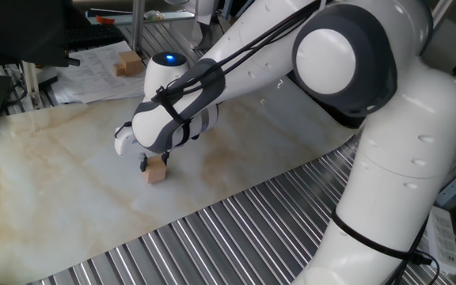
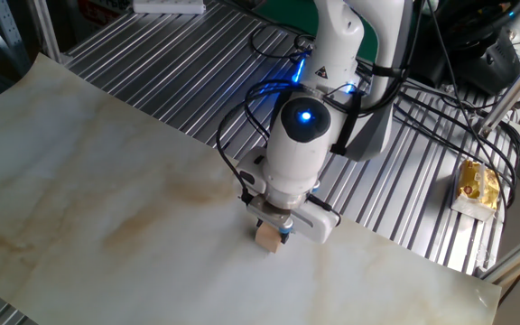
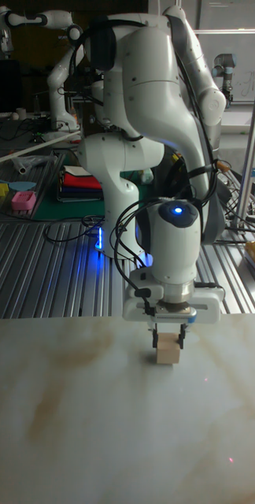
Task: Pick up the small block on the left and move it to the right
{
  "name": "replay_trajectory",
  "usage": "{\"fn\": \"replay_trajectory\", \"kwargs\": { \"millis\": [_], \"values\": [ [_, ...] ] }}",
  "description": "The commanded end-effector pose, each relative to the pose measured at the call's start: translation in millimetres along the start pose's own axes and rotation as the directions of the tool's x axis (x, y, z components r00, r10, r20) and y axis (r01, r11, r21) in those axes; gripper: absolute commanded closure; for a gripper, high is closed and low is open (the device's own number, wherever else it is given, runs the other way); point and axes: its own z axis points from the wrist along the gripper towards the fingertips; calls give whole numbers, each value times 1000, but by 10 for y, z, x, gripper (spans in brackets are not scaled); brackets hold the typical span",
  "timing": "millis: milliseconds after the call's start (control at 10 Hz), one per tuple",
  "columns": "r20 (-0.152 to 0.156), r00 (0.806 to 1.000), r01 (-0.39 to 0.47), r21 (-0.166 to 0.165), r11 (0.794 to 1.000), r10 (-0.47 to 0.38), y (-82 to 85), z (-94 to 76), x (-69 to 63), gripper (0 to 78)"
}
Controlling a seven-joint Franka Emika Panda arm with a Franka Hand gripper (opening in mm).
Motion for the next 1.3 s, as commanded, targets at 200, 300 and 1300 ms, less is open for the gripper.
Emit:
{"fn": "replay_trajectory", "kwargs": {
  "millis": [200, 300, 1300],
  "values": [
    [3, 1000, 2, 0, 1000, -2, 24, 43, -16, 764],
    [3, 1000, 1, 0, 1000, -1, 25, 45, -16, 764],
    [9, 1000, -4, 0, 1000, 4, 33, 67, -20, 764]
  ]
}}
